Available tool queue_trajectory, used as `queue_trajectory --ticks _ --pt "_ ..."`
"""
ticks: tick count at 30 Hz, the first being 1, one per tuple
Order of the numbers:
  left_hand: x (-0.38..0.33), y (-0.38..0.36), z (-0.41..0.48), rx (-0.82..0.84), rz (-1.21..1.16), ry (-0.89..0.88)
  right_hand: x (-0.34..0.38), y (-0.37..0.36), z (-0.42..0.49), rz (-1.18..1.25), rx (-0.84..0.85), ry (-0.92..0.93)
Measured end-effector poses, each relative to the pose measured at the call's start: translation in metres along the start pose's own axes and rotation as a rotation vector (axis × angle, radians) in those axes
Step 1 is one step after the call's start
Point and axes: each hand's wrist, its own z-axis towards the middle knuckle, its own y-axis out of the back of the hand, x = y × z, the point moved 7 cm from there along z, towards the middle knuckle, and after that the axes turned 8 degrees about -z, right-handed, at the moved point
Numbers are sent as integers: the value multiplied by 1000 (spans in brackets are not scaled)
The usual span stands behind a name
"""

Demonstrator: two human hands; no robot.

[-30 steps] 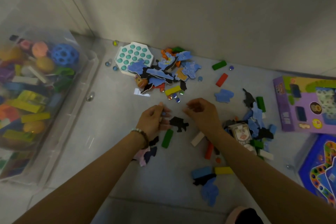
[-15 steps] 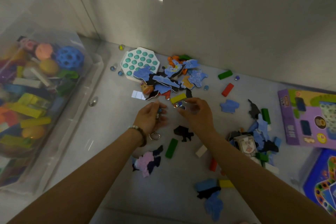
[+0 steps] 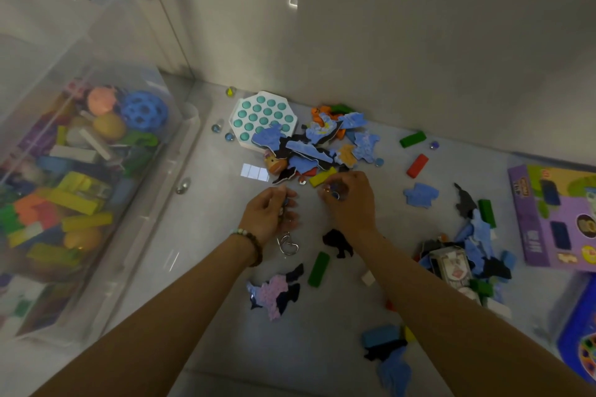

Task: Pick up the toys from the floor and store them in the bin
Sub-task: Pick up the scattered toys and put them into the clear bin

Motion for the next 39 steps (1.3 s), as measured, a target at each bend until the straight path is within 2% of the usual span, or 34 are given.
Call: queue_trajectory --ticks 5,9,11,14,16,18,20,22,24,26,29,32,36,38,39 --pt "1 -8 0 26 -89 61 -3 7 4 -40 42 -13" --pt "3 -25 -3 58 -148 144 10 12 3 219 108 -103" --pt "5 -35 -4 69 -195 178 28 10 -3 291 220 -15" --pt "5 -48 -3 98 -333 213 44 12 -11 274 391 109" --pt "4 -49 -1 61 -354 234 32 31 -6 315 312 81" --pt "5 -41 2 11 -281 224 1 54 1 359 158 -64" --pt "8 -31 3 -8 -175 197 -31 66 -2 322 116 -194" --pt "9 -20 2 -20 -100 148 -52 61 -11 223 202 -240" --pt "8 -8 0 -39 -55 104 -56 49 -24 49 291 -172" --pt "7 3 -2 -34 -57 78 -48 38 -31 -80 290 -32" --pt "1 26 -5 -90 -41 33 -34 26 -31 -115 271 46" --pt "-7 46 -7 -168 -66 -12 -16 12 -23 106 304 -43" --pt "-15 59 -11 -193 -75 -37 23 -27 -24 639 537 -313" --pt "-17 64 -13 -198 -68 -32 38 -43 -26 737 592 -354" --pt "-17 68 -15 -200 -57 -28 42 -48 -26 699 577 -320"
